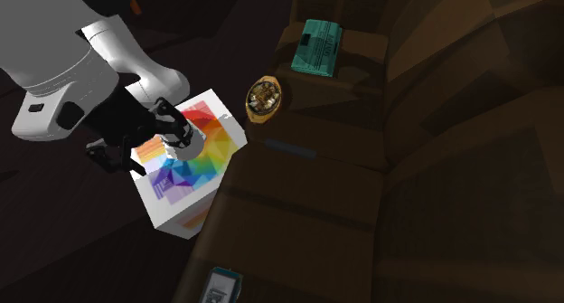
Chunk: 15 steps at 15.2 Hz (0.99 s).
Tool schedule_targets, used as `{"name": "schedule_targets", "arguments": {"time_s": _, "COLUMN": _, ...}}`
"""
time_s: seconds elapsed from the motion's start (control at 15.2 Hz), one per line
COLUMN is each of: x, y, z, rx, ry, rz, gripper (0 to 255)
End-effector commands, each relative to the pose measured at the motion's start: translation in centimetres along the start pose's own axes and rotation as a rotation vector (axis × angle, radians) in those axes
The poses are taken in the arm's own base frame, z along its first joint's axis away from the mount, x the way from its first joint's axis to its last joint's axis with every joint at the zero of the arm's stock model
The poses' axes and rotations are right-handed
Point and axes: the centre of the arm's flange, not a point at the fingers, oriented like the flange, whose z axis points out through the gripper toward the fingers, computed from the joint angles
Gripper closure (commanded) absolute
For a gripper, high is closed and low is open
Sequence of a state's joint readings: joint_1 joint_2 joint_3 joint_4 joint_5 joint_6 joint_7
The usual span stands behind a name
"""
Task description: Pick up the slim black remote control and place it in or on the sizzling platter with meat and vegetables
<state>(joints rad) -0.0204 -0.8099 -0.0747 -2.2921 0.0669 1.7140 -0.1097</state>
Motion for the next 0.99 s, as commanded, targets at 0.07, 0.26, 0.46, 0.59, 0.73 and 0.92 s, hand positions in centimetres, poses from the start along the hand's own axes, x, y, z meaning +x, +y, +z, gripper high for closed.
{"name": "schedule_targets", "arguments": {"time_s": 0.07, "x": 0.2, "y": -0.9, "z": 1.0, "rx": 0.001, "ry": -0.008, "rz": -0.016, "gripper": 0}}
{"name": "schedule_targets", "arguments": {"time_s": 0.26, "x": 0.8, "y": -3.5, "z": 3.9, "rx": 0.003, "ry": -0.033, "rz": -0.062, "gripper": 0}}
{"name": "schedule_targets", "arguments": {"time_s": 0.46, "x": 1.1, "y": -6.2, "z": 6.8, "rx": 0.006, "ry": -0.059, "rz": -0.109, "gripper": 0}}
{"name": "schedule_targets", "arguments": {"time_s": 0.59, "x": 1.3, "y": -8.0, "z": 8.8, "rx": 0.008, "ry": -0.075, "rz": -0.14, "gripper": 0}}
{"name": "schedule_targets", "arguments": {"time_s": 0.73, "x": 1.3, "y": -9.8, "z": 10.7, "rx": 0.009, "ry": -0.092, "rz": -0.171, "gripper": 0}}
{"name": "schedule_targets", "arguments": {"time_s": 0.92, "x": 1.2, "y": -12.6, "z": 13.6, "rx": 0.012, "ry": -0.117, "rz": -0.217, "gripper": 0}}
